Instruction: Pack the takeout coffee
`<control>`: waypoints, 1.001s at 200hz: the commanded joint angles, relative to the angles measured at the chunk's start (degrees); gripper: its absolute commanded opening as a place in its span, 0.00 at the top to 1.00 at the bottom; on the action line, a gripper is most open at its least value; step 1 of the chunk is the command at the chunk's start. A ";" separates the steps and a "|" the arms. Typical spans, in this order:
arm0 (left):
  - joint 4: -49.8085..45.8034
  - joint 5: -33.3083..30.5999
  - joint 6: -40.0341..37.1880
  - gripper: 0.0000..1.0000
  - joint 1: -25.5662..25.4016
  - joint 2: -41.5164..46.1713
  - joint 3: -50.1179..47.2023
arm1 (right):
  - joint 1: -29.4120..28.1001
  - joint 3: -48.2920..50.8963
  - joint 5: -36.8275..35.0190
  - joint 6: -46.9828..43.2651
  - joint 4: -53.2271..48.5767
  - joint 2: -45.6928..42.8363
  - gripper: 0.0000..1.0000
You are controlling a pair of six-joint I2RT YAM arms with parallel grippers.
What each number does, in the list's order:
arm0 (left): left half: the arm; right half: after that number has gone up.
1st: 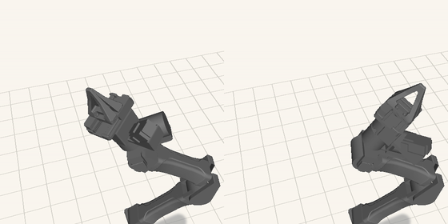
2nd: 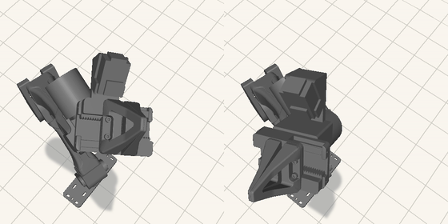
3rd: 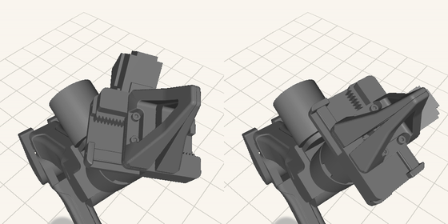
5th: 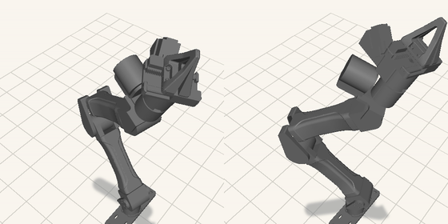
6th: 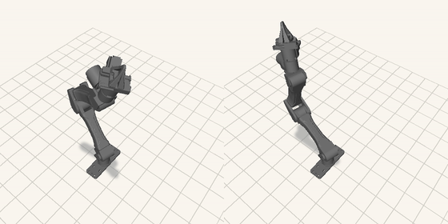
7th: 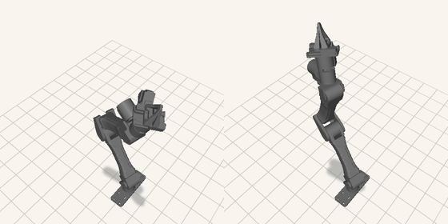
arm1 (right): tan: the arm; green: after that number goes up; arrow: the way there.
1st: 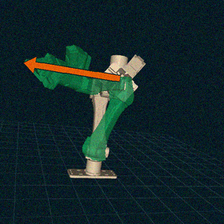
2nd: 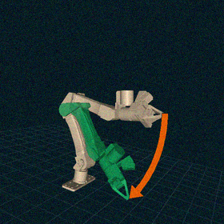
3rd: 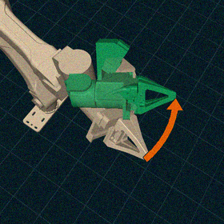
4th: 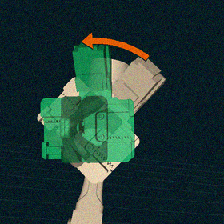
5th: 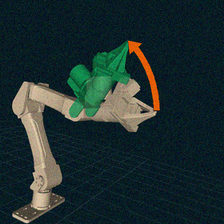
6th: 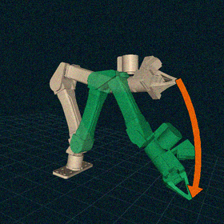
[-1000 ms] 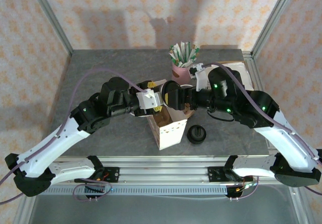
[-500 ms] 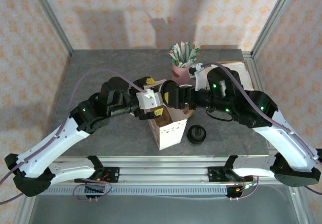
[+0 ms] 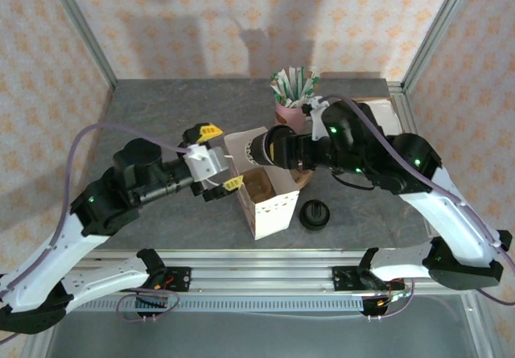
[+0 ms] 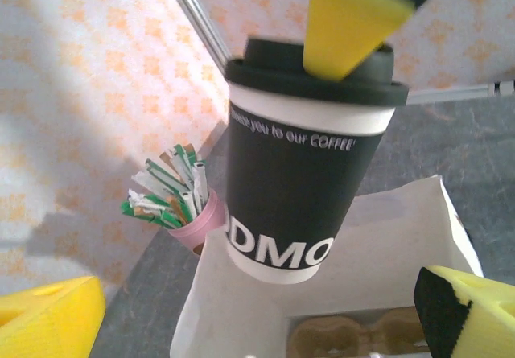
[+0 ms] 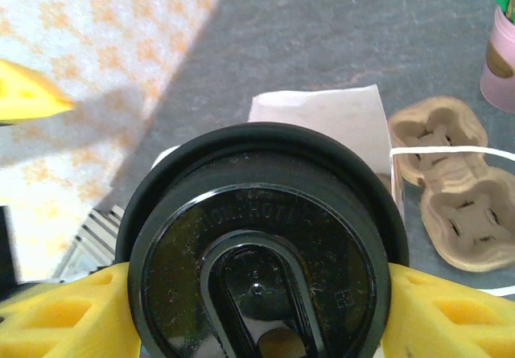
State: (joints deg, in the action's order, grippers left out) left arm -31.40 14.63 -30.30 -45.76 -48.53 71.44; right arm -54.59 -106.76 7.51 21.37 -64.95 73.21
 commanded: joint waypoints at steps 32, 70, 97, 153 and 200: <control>-8.23 -15.74 20.67 0.00 -0.08 1.29 1.52 | -2.43 -11.73 -0.66 -1.38 -15.03 11.65 0.37; -12.14 -25.42 30.51 0.00 2.22 -0.56 3.11 | -4.21 -20.92 -6.35 -1.19 -24.36 19.78 0.37; -10.78 -21.79 35.55 0.00 8.11 0.86 1.01 | -4.21 -24.81 -9.25 -0.83 -28.49 22.83 0.36; -12.46 -17.52 41.18 0.00 13.23 -0.55 -1.04 | -4.78 -26.16 -6.33 -0.43 -30.54 26.77 0.37; -13.02 -19.35 43.59 0.09 13.32 -1.55 -2.72 | -5.16 -29.35 -6.61 1.53 -35.09 31.43 0.37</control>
State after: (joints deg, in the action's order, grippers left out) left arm -43.29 -3.86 10.57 -32.95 -49.93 69.69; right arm -59.37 -133.08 1.56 20.95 -92.25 102.48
